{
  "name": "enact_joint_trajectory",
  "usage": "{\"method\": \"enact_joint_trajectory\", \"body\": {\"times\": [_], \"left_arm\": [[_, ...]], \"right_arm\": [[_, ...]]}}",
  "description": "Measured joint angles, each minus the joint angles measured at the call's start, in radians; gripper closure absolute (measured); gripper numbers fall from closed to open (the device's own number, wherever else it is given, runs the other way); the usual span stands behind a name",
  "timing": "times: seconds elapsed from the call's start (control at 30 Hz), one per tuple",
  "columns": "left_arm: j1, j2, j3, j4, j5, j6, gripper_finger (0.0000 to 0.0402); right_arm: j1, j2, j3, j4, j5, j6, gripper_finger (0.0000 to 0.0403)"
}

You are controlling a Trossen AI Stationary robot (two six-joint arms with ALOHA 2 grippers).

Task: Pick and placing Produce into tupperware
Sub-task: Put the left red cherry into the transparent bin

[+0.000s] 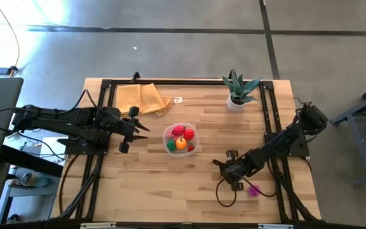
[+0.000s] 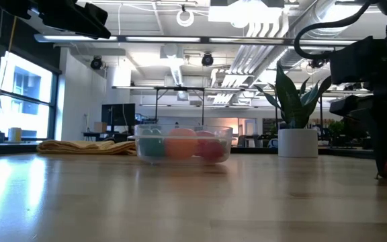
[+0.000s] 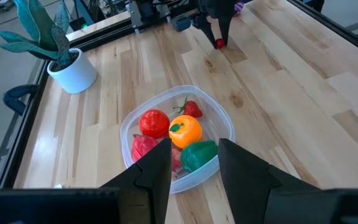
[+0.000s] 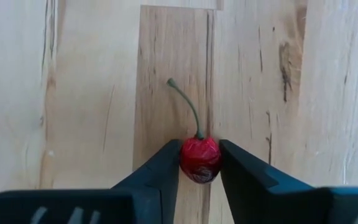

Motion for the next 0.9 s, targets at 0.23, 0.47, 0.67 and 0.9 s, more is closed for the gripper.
{"method": "enact_joint_trajectory", "body": {"times": [0.23, 0.47, 0.67, 0.9], "left_arm": [[0.0, 0.0, 0.0, 0.0, 0.0, 0.0, 0.0282], [0.0, 0.0, 0.0, 0.0, 0.0, 0.0, 0.0282], [0.0, 0.0, 0.0, 0.0, 0.0, 0.0, 0.0282], [0.0, 0.0, 0.0, 0.0, 0.0, 0.0, 0.0282]], "right_arm": [[0.0, 0.0, 0.0, 0.003, 0.002, 0.0, 0.0313], [-0.002, 0.005, 0.049, -0.016, 0.019, -0.005, 0.0313], [-0.015, 0.003, 0.236, -0.147, 0.086, -0.091, 0.0313], [-0.087, 0.001, 0.538, -0.383, 0.299, -0.161, 0.0313]]}}
